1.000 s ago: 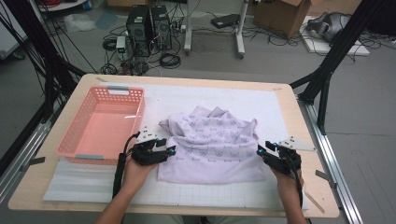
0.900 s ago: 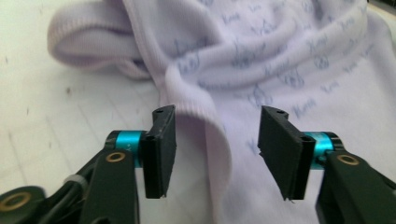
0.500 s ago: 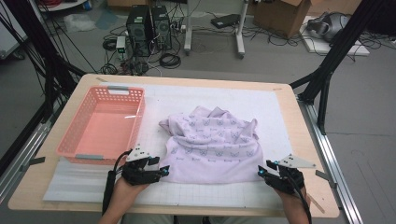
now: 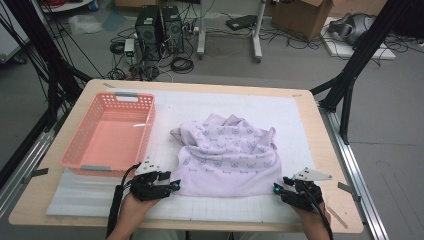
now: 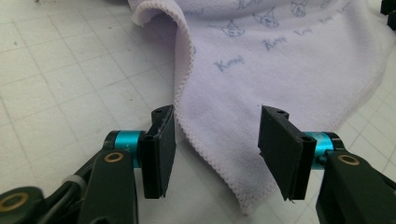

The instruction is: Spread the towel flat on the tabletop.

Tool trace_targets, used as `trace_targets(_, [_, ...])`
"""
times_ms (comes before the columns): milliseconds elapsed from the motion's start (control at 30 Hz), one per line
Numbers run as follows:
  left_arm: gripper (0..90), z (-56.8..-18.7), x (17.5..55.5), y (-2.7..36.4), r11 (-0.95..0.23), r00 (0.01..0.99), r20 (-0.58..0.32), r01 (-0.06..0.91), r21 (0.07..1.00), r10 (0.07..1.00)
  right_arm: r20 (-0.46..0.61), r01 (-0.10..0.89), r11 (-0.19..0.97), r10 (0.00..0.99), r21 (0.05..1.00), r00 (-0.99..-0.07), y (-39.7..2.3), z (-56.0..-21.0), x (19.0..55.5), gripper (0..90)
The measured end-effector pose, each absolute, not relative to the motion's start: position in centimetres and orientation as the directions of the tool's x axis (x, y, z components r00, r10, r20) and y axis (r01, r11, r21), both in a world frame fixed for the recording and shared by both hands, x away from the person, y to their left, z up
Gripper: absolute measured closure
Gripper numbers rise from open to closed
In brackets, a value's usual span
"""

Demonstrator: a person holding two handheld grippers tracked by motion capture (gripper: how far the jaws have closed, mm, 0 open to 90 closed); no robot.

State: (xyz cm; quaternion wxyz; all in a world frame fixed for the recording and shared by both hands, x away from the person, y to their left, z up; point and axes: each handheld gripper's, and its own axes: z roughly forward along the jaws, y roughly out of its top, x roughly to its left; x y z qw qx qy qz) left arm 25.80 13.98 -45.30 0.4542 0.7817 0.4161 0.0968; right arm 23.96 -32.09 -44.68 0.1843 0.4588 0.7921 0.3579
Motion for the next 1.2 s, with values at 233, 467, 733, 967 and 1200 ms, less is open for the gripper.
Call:
trace_targets(233, [51.3, -45.2, 25.0, 12.9, -0.321, 0.644, -0.109, 0.513, 0.796, 0.757, 0.036, 0.592, 0.328, 0.855, 0.736, -0.518, -32.1, -44.7, 24.1, 54.3])
trace_targets(467, [85.4, -45.1, 24.7, 12.8, -0.339, 0.654, -0.101, 0.511, 0.790, 0.750, 0.045, 0.610, 0.302, 0.873, 0.733, -0.486, -32.1, -44.7, 24.0, 65.3])
trace_targets(733, [86.9, -45.0, 24.0, 13.3, -0.293, 0.638, -0.170, 0.553, 0.780, 0.751, 0.065, 0.617, 0.314, 0.856, 0.722, -0.513, -32.1, -44.5, 24.2, 84.3])
trace_targets(967, [86.9, -44.5, 23.0, 13.6, -0.229, 0.619, -0.226, 0.566, 0.792, 0.752, 0.050, 0.636, 0.327, 0.865, 0.698, -0.500, -31.8, -44.1, 23.8, 84.5])
trace_targets(1200, [86.8, -44.6, 21.6, 14.3, -0.193, 0.601, -0.253, 0.577, 0.793, 0.758, 0.074, 0.622, 0.299, 0.863, 0.724, -0.500, -32.3, -44.4, 23.1, 84.5])
